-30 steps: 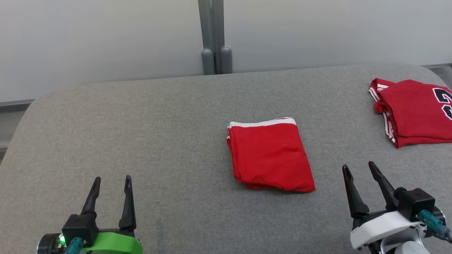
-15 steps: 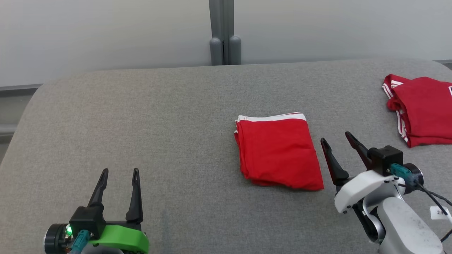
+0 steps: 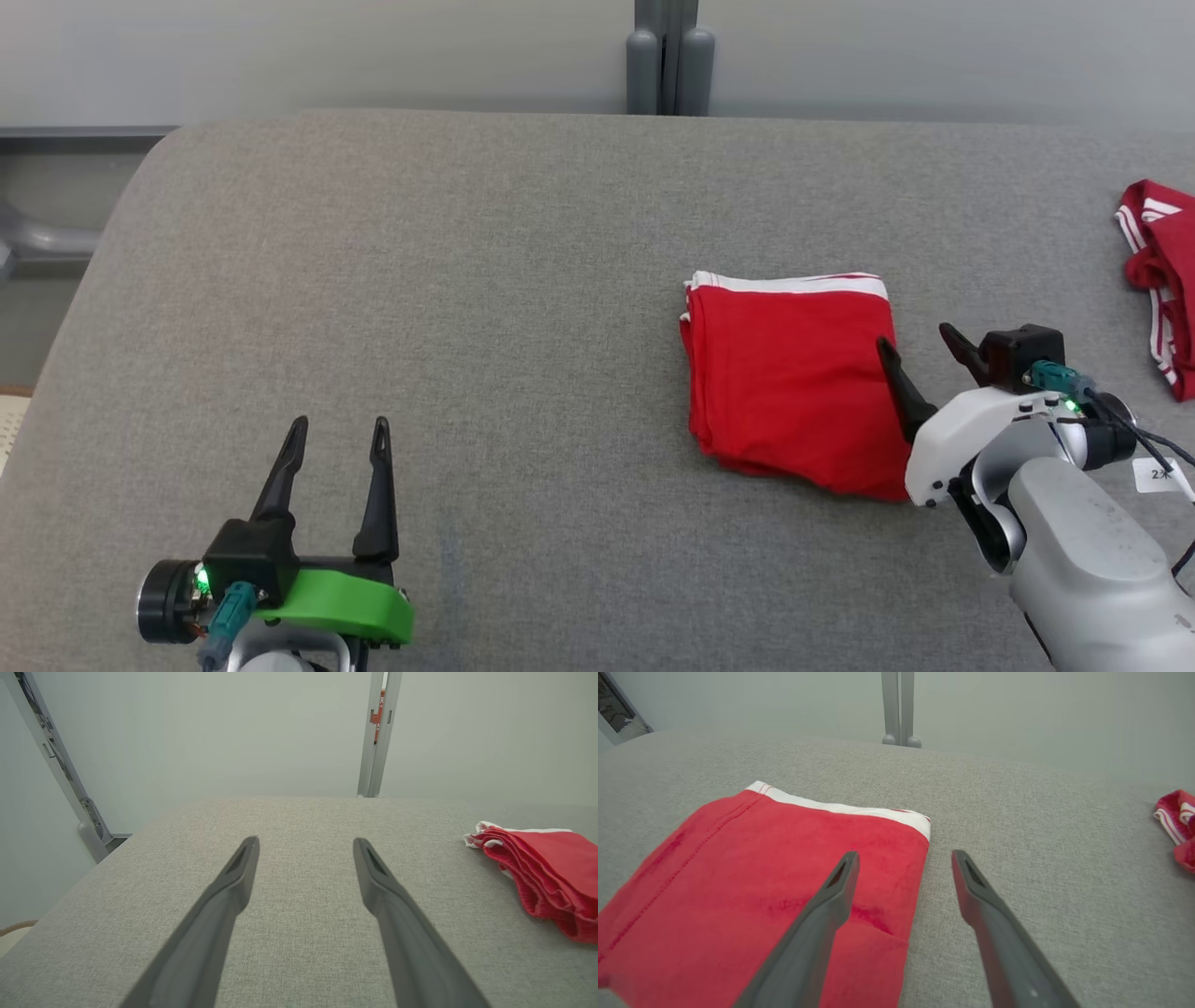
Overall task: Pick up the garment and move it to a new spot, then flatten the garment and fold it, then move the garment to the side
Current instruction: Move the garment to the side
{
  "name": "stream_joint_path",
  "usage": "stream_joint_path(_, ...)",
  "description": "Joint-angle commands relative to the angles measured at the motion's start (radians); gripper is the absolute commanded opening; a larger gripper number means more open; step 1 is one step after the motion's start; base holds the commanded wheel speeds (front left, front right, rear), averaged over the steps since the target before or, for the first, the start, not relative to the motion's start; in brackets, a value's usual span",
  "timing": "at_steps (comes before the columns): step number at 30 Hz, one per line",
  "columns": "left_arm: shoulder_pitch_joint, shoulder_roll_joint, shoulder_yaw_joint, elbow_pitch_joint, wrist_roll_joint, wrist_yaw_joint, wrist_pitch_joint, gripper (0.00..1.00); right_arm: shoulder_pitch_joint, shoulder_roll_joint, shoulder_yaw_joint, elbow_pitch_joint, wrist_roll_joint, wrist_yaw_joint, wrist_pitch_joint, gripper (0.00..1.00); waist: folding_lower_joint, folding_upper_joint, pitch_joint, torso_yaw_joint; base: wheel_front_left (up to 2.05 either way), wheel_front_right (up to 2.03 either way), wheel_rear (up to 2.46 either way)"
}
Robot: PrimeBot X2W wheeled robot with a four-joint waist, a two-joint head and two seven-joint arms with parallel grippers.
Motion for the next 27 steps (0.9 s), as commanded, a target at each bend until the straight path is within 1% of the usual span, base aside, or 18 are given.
stream_joint_path(1,-0.023,0.003,-0.003,-0.003,-0.009,0.006,-0.003,1.00,-0.019,-0.002,0.004,0.031,0.014,0.000,-0.007,1.00,0.0000,-0.0001,0.040,0.033,0.00,0.00,0.00)
stream_joint_path(6,-0.038,0.003,-0.014,-0.003,-0.011,0.015,-0.003,1.00,-0.046,0.016,0.018,0.129,0.053,0.000,-0.025,1.00,0.0000,-0.0001,0.068,0.045,0.00,0.00,0.00)
stream_joint_path(10,-0.043,0.003,-0.022,-0.003,-0.015,0.021,-0.003,1.00,-0.040,0.035,0.033,0.185,0.109,0.000,-0.029,1.00,0.0000,-0.0001,0.078,0.046,0.00,0.00,0.00)
stream_joint_path(11,-0.045,0.003,-0.023,-0.003,-0.015,0.021,-0.003,1.00,-0.037,0.042,0.042,0.197,0.128,0.000,-0.023,0.94,0.0000,-0.0001,0.080,0.044,0.00,0.00,0.00)
stream_joint_path(12,-0.046,0.003,-0.023,-0.002,-0.014,0.023,-0.003,1.00,-0.035,0.049,0.052,0.203,0.143,0.000,-0.018,0.40,0.0000,-0.0001,0.081,0.043,0.00,0.00,0.00)
stream_joint_path(13,-0.048,0.003,-0.024,0.000,-0.014,0.023,-0.003,1.00,-0.034,0.054,0.061,0.210,0.163,0.000,-0.013,0.00,0.0000,-0.0001,0.081,0.040,0.00,0.00,0.00)
stream_joint_path(16,-0.051,0.003,-0.026,0.003,-0.012,0.024,-0.003,1.00,-0.040,0.045,0.089,0.215,0.198,-0.001,-0.014,0.00,0.0000,-0.0001,0.079,0.030,0.00,0.00,0.00)
stream_joint_path(20,-0.055,0.003,-0.029,-0.001,-0.016,0.024,-0.003,1.00,-0.084,0.003,0.133,0.197,0.219,-0.002,-0.029,0.00,0.0000,-0.0001,0.088,0.007,0.00,0.00,0.00)
stream_joint_path(24,-0.071,0.003,-0.038,-0.008,-0.019,0.025,-0.003,1.00,-0.147,-0.053,0.212,0.165,0.206,-0.001,-0.023,0.00,0.0000,-0.0001,0.121,-0.033,0.00,0.00,0.00)
stream_joint_path(27,-0.086,0.003,-0.047,-0.015,-0.014,0.032,-0.003,1.00,-0.209,-0.116,0.286,0.131,0.196,-0.001,-0.007,0.00,0.0000,-0.0001,0.165,-0.077,0.00,0.00,0.00)
